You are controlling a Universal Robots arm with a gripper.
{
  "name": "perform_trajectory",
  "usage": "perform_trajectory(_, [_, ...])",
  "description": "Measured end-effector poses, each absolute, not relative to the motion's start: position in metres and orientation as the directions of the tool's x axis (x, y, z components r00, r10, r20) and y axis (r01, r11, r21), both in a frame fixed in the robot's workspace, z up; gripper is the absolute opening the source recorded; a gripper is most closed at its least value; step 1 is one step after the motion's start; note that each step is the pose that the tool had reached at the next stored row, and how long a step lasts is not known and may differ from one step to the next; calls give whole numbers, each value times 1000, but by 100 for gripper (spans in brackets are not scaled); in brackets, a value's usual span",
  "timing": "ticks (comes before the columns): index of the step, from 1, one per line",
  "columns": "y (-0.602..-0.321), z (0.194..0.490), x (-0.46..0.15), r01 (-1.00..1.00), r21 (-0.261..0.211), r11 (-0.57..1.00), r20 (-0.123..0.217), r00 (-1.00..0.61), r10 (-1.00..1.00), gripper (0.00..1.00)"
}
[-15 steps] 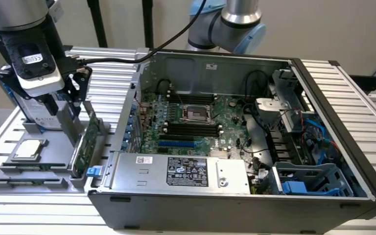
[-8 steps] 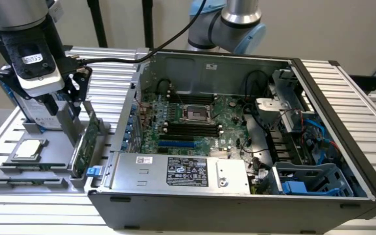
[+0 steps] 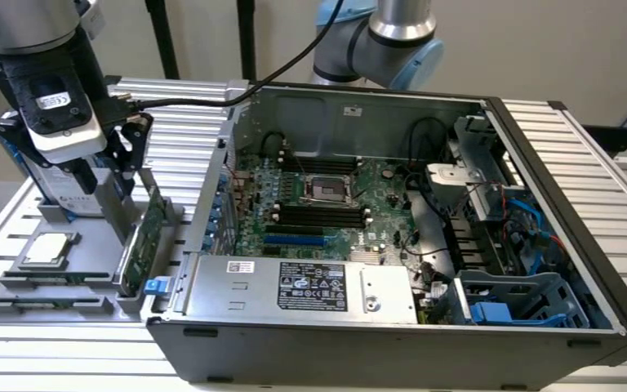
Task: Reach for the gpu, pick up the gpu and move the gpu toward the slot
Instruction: 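Pick up the gpu and move the gpu toward the slot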
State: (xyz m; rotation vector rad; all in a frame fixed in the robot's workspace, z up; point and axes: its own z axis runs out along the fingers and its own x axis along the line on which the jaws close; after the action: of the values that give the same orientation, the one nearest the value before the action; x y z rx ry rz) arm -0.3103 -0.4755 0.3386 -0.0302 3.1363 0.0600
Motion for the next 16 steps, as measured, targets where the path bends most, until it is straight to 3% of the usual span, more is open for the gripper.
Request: perform_trajectory(16, [-475,332,-314,-20,37,999,-11,-1000,-19,48])
